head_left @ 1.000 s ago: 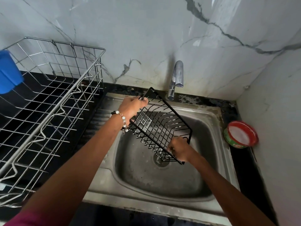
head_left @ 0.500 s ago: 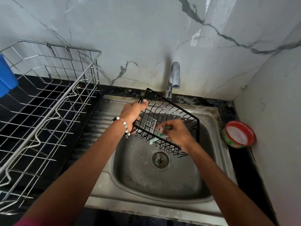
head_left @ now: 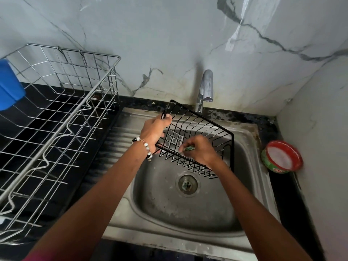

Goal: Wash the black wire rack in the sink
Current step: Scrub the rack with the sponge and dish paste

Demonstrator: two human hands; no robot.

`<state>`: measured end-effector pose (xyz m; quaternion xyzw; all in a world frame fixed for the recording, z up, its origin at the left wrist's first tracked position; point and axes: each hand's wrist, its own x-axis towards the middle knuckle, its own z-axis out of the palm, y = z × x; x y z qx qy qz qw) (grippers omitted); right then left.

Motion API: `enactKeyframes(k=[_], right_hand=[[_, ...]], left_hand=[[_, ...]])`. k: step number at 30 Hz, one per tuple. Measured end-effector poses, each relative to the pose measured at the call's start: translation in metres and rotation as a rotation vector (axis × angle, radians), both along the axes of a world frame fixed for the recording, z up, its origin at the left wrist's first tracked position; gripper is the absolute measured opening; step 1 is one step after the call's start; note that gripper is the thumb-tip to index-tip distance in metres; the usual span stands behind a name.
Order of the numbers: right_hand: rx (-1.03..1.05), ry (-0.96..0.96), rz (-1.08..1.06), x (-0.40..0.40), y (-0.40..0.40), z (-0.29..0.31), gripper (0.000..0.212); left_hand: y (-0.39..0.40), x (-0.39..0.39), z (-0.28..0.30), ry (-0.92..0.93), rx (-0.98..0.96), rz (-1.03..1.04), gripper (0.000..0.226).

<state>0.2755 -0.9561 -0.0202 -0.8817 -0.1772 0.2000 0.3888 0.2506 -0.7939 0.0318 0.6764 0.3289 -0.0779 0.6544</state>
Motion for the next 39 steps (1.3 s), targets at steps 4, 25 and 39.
enactKeyframes(k=[4, 25, 39], right_hand=[[0.321, 0.203, 0.026, -0.014, 0.0, 0.024, 0.027], [1.036, 0.424, 0.024, 0.038, -0.058, 0.034, 0.037], [0.954, 0.645, -0.464, 0.022, -0.074, -0.028, 0.02]], left_hand=[[-0.001, 0.002, -0.005, 0.087, -0.056, 0.06, 0.03], [0.022, -0.003, -0.062, -0.224, -0.578, -0.235, 0.076], [0.02, -0.033, -0.099, -0.173, -0.258, -0.356, 0.103]])
